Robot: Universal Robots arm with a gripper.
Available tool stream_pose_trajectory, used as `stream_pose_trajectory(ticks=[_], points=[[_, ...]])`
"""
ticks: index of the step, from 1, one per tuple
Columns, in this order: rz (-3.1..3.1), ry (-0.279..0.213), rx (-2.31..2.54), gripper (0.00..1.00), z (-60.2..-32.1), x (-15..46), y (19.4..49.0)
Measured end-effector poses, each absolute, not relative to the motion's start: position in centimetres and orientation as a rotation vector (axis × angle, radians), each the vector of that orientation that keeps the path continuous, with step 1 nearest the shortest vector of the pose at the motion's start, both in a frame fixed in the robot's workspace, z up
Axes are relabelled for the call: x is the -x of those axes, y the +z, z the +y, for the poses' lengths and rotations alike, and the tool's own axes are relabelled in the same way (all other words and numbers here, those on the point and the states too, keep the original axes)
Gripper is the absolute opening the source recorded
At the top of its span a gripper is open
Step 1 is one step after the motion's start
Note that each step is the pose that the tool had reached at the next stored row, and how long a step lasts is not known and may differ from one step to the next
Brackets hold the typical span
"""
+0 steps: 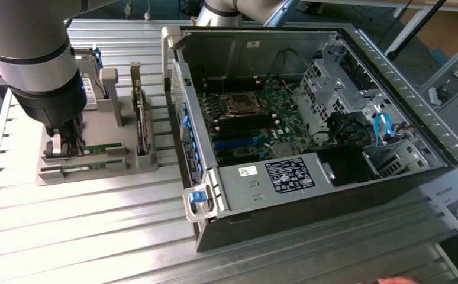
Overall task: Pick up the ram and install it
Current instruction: 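Pick up the ram and move it above insertion slot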
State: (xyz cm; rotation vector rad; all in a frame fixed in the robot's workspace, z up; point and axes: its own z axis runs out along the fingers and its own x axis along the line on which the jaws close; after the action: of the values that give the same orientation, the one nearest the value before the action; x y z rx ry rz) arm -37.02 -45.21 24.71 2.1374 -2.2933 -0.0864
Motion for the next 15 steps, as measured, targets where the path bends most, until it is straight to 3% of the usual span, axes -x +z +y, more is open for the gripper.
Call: stream_pose_trajectory(ticks=[15], points=[[-2.292,-0.086,-2.139,0.24,-45.36,37.01,23.92]])
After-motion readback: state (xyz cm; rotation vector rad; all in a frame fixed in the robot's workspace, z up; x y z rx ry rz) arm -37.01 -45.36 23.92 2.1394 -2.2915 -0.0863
